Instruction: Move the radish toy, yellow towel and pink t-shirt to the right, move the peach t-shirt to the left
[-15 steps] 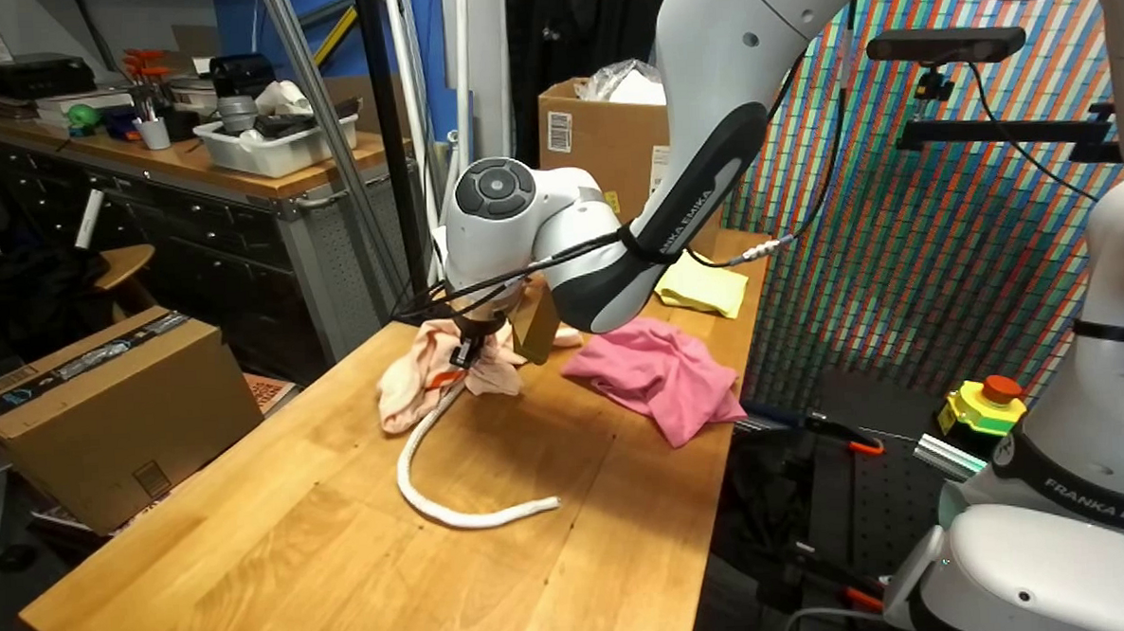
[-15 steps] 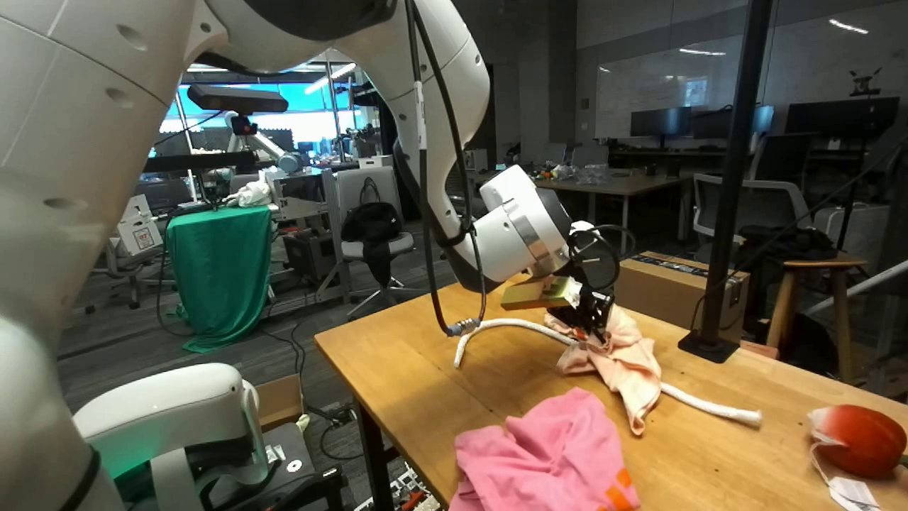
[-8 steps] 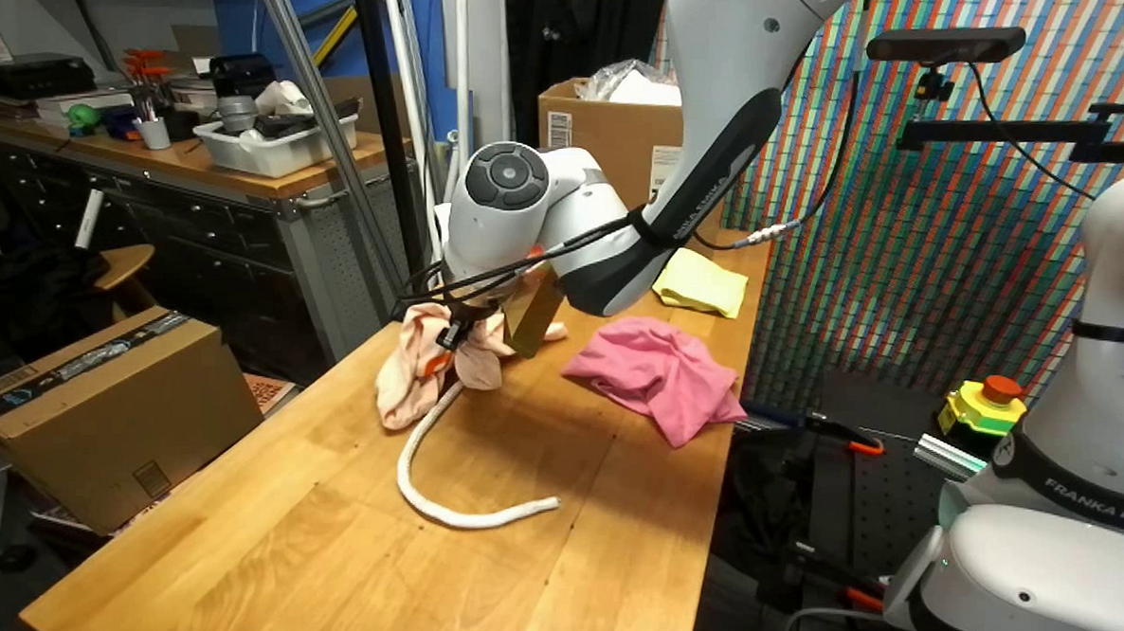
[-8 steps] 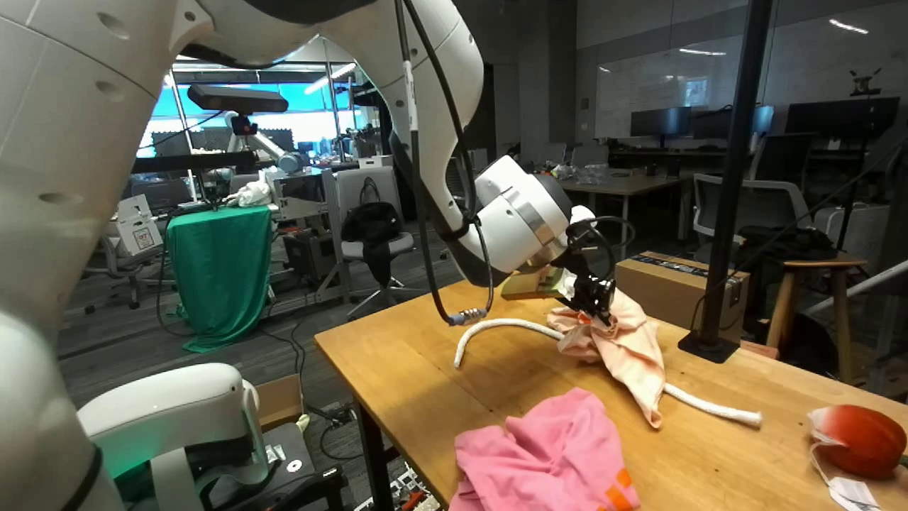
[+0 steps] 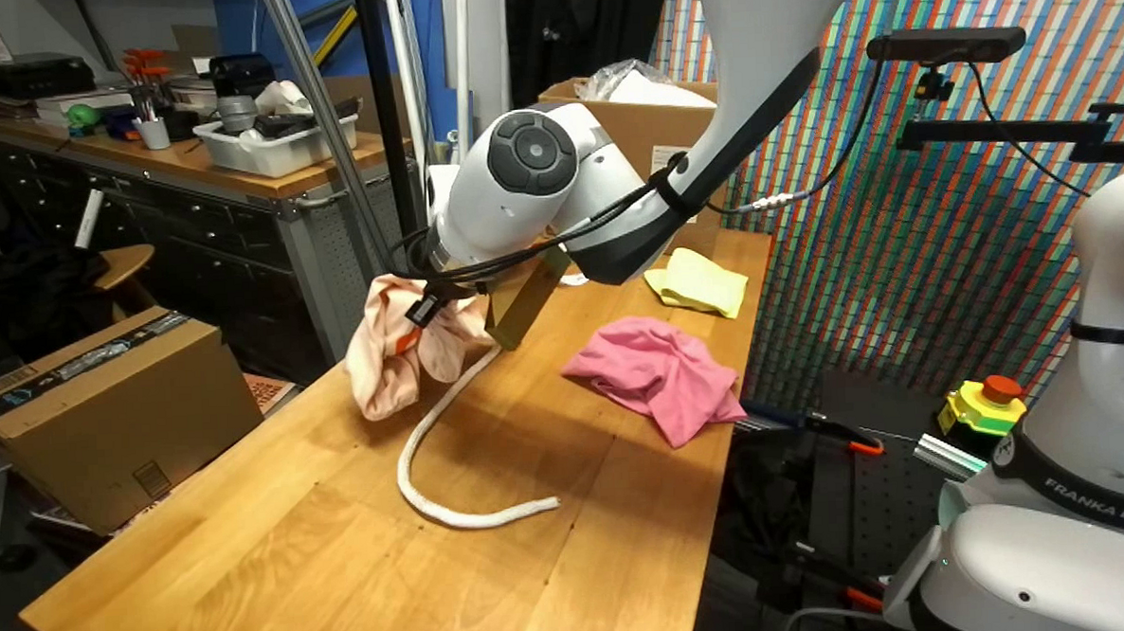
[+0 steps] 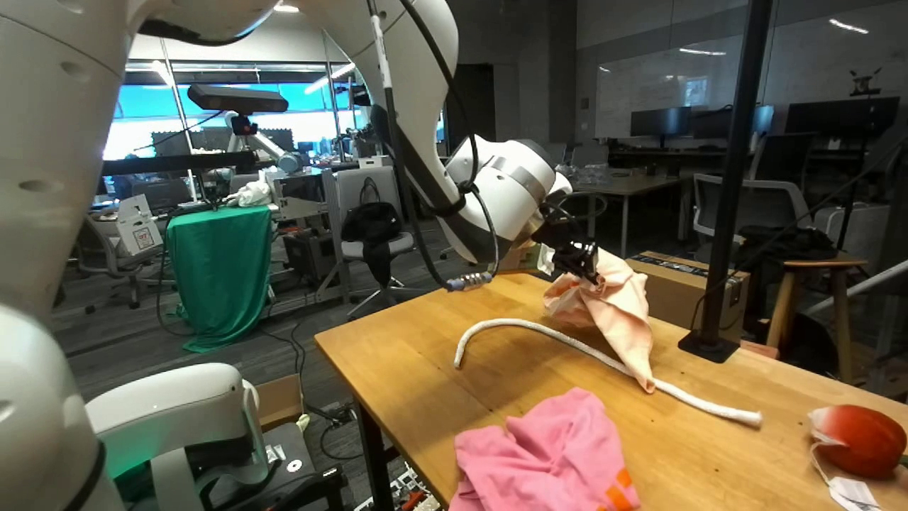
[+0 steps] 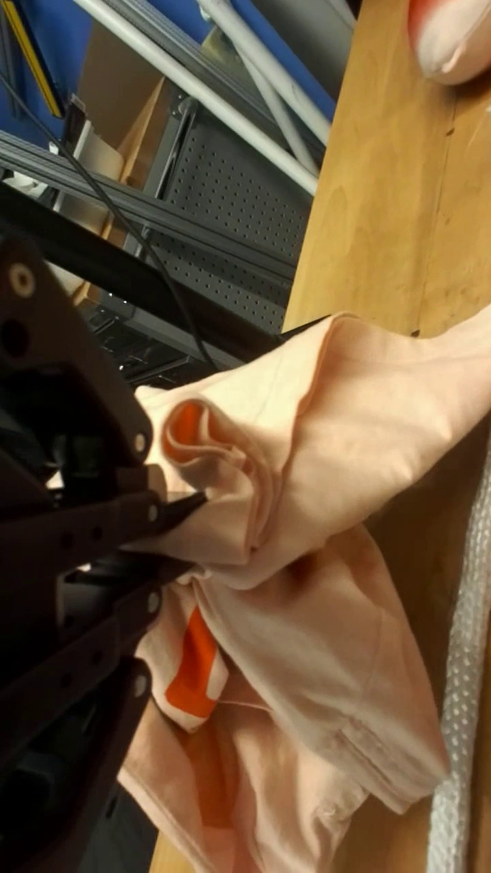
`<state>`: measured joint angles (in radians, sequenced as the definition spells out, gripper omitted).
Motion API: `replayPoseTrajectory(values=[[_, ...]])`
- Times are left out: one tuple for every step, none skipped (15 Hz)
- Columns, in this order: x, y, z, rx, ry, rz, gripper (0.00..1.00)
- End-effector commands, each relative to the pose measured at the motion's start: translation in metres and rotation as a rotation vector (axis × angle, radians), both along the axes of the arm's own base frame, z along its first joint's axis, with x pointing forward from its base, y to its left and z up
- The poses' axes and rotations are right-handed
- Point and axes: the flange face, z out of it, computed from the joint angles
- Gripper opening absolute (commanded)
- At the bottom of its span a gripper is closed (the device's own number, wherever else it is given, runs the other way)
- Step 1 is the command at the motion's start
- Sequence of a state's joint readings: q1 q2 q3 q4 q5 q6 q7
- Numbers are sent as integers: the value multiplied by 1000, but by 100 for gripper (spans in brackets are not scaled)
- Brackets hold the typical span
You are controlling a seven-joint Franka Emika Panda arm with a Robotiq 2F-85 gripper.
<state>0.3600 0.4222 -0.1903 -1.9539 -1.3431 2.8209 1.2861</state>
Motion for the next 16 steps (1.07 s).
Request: replayPoseTrajectory(values=[[-17,16,23,40,-73,30,5],[-21,22,27,47,-86,40,5],[-24,27,29,56,-96,51,5],[-28,33,28,67,-95,65,5],[-32,38,28,88,-90,79,5],[-35,42,28,107,-87,92,5],[-38,46,26,139,-71,113,5],[-42,49,26,166,-55,133,5],[-45,51,24,197,-39,156,5],[-49,53,23,223,-24,179,6],[-52,55,20,248,-8,201,5],[-55,56,17,270,9,222,5],[-60,57,13,294,29,247,5],[-64,58,9,311,46,263,5],[-71,59,2,342,75,292,5],[-76,59,-3,362,95,308,5]])
